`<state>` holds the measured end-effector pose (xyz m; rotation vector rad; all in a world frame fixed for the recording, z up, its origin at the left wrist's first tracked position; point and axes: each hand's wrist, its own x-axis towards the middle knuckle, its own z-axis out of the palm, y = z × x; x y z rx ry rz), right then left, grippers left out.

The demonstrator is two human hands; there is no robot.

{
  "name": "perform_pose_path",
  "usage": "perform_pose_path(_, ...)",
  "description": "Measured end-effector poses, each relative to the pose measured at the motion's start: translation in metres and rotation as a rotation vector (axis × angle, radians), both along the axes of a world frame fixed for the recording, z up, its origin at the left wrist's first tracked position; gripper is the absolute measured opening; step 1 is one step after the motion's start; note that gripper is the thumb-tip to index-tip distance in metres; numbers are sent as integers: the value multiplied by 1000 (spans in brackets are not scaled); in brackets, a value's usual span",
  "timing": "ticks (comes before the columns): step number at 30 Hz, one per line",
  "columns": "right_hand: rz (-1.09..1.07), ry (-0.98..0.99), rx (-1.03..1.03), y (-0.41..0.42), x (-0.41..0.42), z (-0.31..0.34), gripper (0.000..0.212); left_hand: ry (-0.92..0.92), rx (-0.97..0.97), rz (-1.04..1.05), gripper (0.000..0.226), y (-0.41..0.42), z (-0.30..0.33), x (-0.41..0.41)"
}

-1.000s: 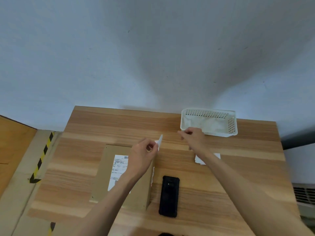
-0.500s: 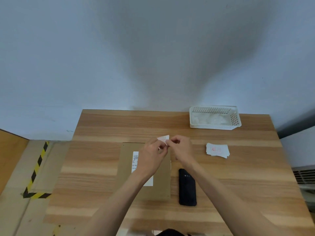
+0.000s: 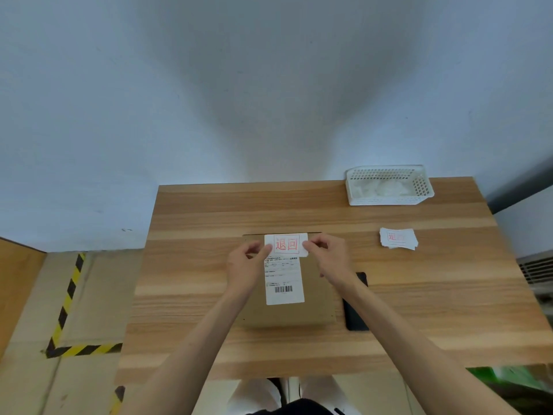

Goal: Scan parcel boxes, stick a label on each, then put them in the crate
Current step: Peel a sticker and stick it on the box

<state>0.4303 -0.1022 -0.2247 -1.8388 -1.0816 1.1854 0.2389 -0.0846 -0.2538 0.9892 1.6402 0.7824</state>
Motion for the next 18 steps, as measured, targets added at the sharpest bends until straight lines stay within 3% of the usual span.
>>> perform_pose_path(2,22,-2,5,-3,-5,-1,16,-93,-76,19,11,-2,-2,-6)
perform_pose_path(6,53,-48,-19,-11,-11,-12,16,-83,-93,-11,10,-11,-14,-17)
perform_pose_path(18,105,-210,-269,-85,-14,-90,16,271,-141,-434,13,-69,-79,-33)
